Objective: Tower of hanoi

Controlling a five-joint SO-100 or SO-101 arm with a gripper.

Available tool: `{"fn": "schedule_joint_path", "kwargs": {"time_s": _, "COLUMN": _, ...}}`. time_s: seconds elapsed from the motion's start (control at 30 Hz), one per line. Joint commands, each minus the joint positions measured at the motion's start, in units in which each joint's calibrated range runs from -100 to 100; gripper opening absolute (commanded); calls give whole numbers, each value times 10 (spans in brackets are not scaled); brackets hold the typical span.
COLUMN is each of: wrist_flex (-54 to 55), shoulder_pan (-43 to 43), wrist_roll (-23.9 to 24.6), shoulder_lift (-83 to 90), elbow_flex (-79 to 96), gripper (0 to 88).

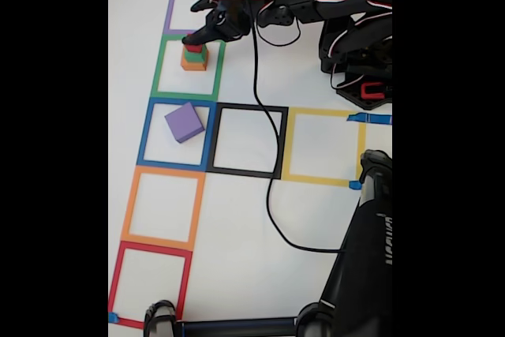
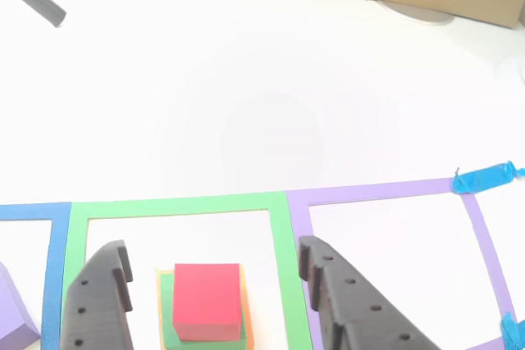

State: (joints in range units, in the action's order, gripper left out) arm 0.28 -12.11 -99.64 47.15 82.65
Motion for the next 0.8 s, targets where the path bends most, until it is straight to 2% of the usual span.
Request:
{"fn": "schedule_joint_path", "kwargs": {"time_s": 0.0, "wrist_flex": 47, "shoulder_pan": 7, "wrist_roll": -4, "shoulder_lift": -18, "elbow_flex": 3, "gripper": 234}}
{"fn": "schedule_joint_path", "kwargs": {"time_s": 0.3, "wrist_flex": 169, "shoulder_pan": 7, "wrist_roll": -4, "shoulder_lift": -114, "elbow_flex": 18, "gripper": 238}}
{"fn": "schedule_joint_path", "kwargs": {"time_s": 0.77, "wrist_flex": 290, "shoulder_pan": 5, "wrist_roll": -4, "shoulder_lift": -206, "elbow_flex": 50, "gripper": 233}}
